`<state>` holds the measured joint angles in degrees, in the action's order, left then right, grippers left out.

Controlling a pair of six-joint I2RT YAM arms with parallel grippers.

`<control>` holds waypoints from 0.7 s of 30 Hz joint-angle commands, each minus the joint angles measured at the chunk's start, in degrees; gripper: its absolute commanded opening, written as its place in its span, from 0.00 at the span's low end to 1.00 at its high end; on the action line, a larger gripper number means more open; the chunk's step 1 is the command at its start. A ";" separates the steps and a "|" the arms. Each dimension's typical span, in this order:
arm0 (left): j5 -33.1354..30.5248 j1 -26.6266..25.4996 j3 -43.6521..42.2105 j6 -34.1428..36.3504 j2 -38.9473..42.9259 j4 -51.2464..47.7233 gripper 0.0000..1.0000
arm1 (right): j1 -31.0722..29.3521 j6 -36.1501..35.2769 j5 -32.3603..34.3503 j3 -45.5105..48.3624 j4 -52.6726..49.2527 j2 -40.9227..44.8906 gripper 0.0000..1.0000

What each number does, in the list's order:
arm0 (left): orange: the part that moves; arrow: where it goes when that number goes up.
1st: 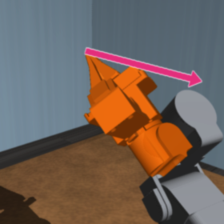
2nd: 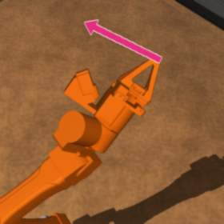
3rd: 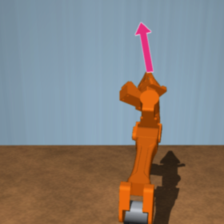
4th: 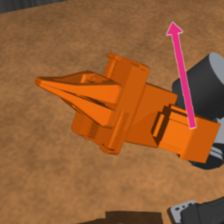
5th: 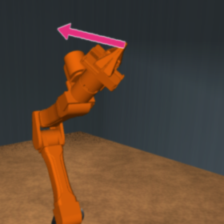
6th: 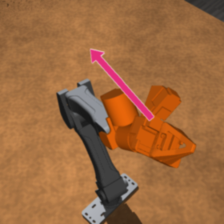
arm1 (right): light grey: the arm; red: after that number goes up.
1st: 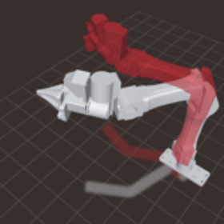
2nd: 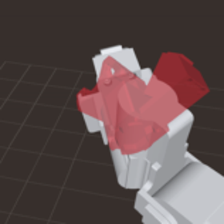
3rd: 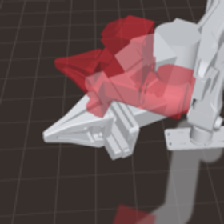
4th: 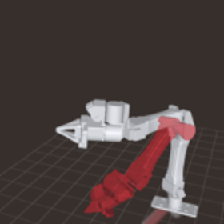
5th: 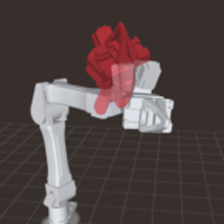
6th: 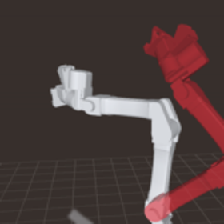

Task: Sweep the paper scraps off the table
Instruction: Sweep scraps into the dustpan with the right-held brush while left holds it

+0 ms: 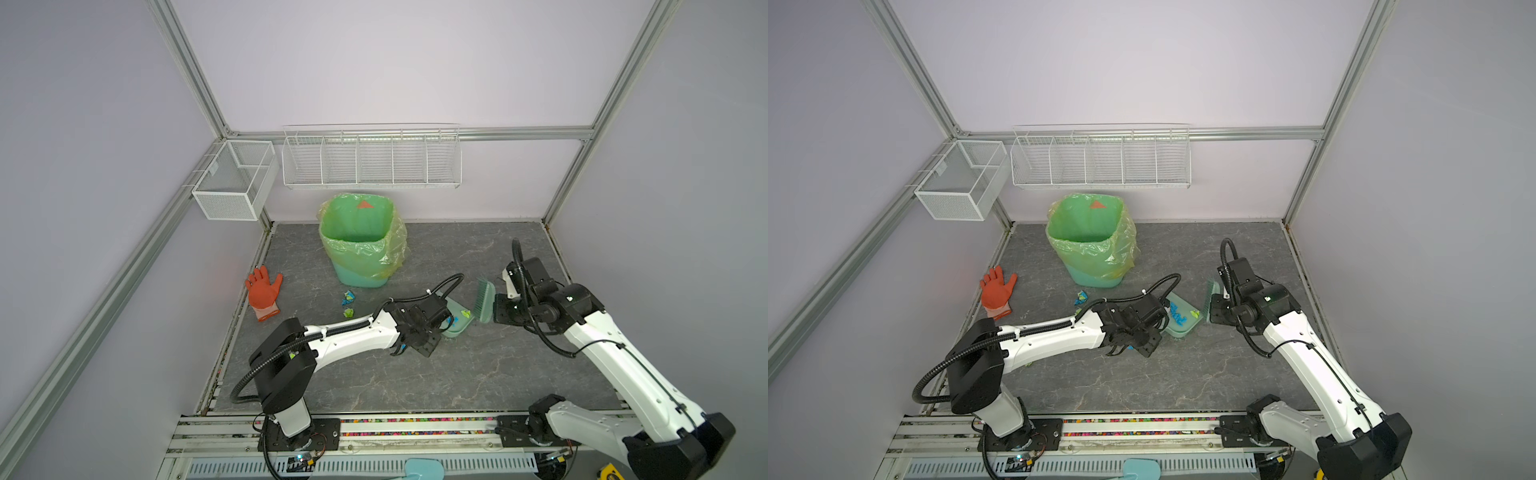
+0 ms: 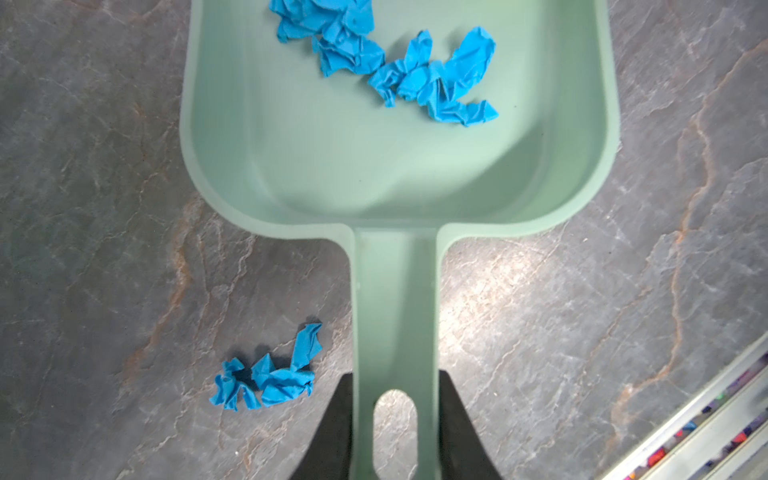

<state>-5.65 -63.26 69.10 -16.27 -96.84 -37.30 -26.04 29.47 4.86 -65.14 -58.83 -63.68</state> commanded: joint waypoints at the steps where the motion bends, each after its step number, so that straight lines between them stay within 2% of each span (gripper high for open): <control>1: -1.46 0.36 -0.24 -0.71 1.44 1.46 0.00 | -2.28 -1.28 -3.56 0.81 5.06 0.22 0.07; 6: -2.16 0.36 -0.04 -0.70 1.65 1.79 0.00 | -4.53 -2.98 -5.81 0.81 8.99 1.89 0.07; 13: -3.73 0.35 0.86 -0.37 2.16 1.09 0.00 | -3.29 -0.04 5.21 1.18 5.21 7.21 0.07; 21: -4.93 0.35 3.10 0.44 3.35 -0.82 0.00 | 1.06 2.66 9.59 3.05 1.50 11.20 0.07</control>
<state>-8.97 -63.09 69.67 -16.25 -96.03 -37.19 -25.96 30.11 11.18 -63.66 -55.16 -53.28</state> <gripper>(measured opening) 0.244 0.109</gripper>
